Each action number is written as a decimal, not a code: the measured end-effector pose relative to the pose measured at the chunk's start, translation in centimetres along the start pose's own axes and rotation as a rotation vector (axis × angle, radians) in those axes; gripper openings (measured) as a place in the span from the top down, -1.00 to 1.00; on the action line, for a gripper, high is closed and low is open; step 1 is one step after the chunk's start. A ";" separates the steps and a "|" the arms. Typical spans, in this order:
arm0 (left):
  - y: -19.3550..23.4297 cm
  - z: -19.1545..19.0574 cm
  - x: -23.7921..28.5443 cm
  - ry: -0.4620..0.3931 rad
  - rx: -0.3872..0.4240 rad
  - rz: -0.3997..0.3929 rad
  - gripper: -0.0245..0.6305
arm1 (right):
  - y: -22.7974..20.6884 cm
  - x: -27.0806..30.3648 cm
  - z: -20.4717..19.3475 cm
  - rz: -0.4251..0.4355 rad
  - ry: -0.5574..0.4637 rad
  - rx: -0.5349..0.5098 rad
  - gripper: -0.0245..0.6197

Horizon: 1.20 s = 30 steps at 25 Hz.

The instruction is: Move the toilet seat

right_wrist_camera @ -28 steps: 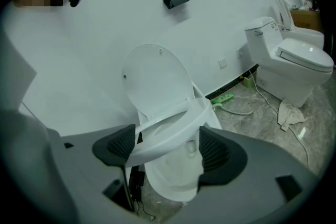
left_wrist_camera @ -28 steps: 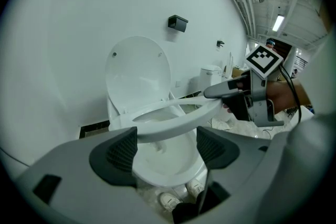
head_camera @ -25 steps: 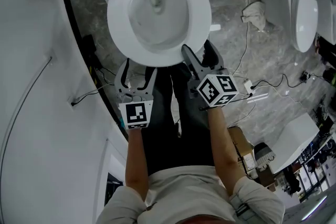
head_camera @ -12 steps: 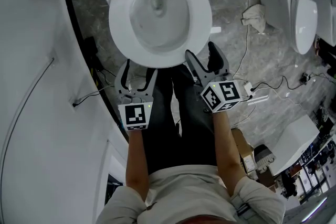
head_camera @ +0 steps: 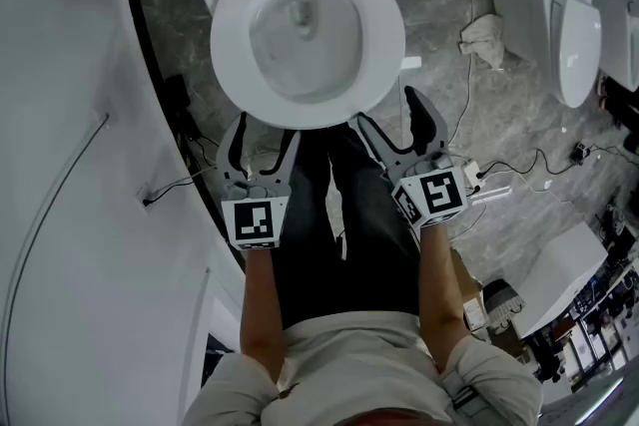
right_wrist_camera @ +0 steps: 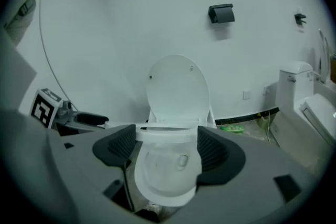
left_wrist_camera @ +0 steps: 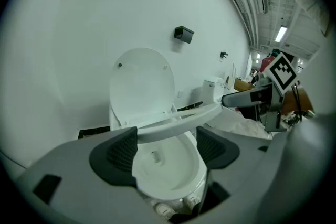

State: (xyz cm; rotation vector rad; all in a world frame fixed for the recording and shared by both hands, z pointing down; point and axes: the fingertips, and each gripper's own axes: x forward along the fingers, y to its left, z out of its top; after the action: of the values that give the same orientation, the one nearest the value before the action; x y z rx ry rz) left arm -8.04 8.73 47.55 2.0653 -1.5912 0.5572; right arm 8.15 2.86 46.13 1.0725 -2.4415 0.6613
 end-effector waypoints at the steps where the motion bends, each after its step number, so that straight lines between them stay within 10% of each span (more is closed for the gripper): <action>1: 0.1 0.3 0.0 -0.008 -0.006 0.002 -0.22 | 0.3 0.0 0.0 0.007 0.008 -0.032 -0.28; 30: 3.1 6.8 0.8 -0.125 -0.039 0.037 -0.11 | 1.5 2.7 5.4 0.045 -0.054 -0.209 -0.15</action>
State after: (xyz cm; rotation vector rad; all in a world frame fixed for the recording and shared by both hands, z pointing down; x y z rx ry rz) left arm -10.64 3.45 42.87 2.0820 -1.6994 0.4142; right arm 4.40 -0.85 42.74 0.9666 -2.5207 0.3848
